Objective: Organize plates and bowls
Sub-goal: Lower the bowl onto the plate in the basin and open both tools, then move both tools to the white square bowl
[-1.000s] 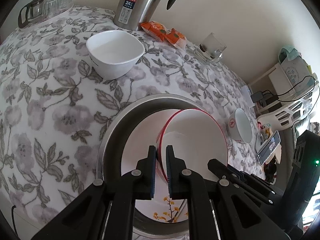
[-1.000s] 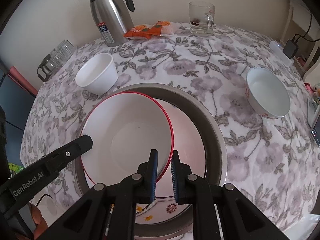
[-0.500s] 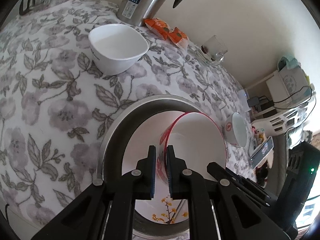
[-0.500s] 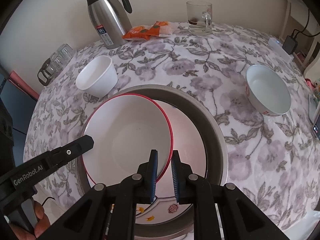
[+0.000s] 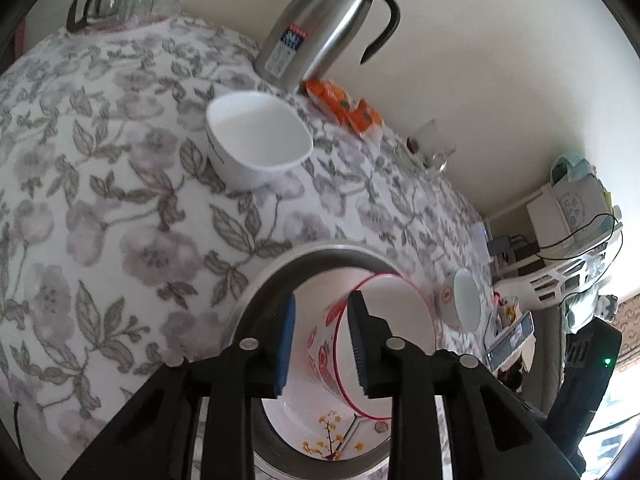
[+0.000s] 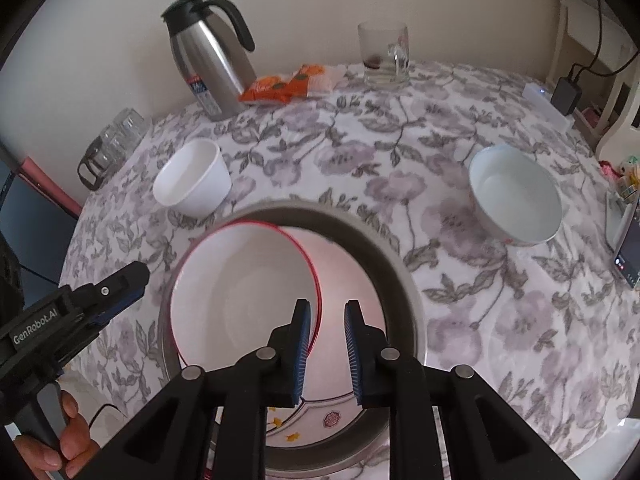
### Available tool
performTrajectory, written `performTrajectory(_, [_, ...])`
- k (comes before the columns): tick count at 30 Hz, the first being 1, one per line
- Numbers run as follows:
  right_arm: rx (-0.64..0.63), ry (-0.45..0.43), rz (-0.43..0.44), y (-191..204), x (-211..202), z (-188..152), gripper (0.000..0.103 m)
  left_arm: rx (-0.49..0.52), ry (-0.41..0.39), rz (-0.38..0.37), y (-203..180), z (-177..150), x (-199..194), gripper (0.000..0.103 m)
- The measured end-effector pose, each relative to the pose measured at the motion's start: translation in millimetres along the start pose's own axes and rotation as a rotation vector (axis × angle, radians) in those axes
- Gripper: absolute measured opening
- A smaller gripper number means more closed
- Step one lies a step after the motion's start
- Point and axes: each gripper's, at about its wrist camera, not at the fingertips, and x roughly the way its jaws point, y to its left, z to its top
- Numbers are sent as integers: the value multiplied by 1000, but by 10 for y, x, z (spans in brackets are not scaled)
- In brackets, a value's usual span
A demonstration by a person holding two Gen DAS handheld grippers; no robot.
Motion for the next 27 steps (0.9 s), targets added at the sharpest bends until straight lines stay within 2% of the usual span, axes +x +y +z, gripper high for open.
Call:
performTrajectory(1, [1, -7, -3, -6, -21, 14, 27, 3, -14, 14, -3, 8, -23, 43])
performTrajectory(2, [2, -14, -9, -11, -39, 26, 37, 6, -31, 39, 2, 18, -56, 50])
performTrajectory(3, [0, -20, -16, -12, -52, 37, 49, 5, -50, 74, 6, 27, -75, 63])
performTrajectory(4, [-4, -22, -20, -12, -57, 44, 53, -1, -63, 100, 25, 33, -93, 70])
performTrajectory(7, [-11, -20, -28, -14, -58, 61, 59, -42, -68, 165, 148, 66, -113, 71])
performTrajectory(11, [-10, -30, -37, -14, -64, 80, 70, -118, -62, 192, 318, 70, -101, 73])
performTrajectory(13, [-14, -34, -39, -7, -70, 92, 79, -126, -73, 224, 346, 74, -104, 83])
performTrajectory(15, [-21, -39, -45, 8, -72, 100, 92, -123, -88, 253, 350, 85, -110, 84])
performTrajectory(17, [-28, -46, -51, 22, -78, 110, 96, -115, -91, 269, 344, 97, -88, 85])
performTrajectory(19, [-34, -48, -54, 31, -75, 122, 99, -107, -92, 282, 337, 113, -56, 92])
performTrajectory(21, [-36, -49, -62, 41, -70, 133, 103, -97, -102, 301, 328, 136, -41, 95])
performTrajectory(27, [-56, -46, -70, 60, -69, 176, 103, -54, -154, 342, 299, 242, -49, 97])
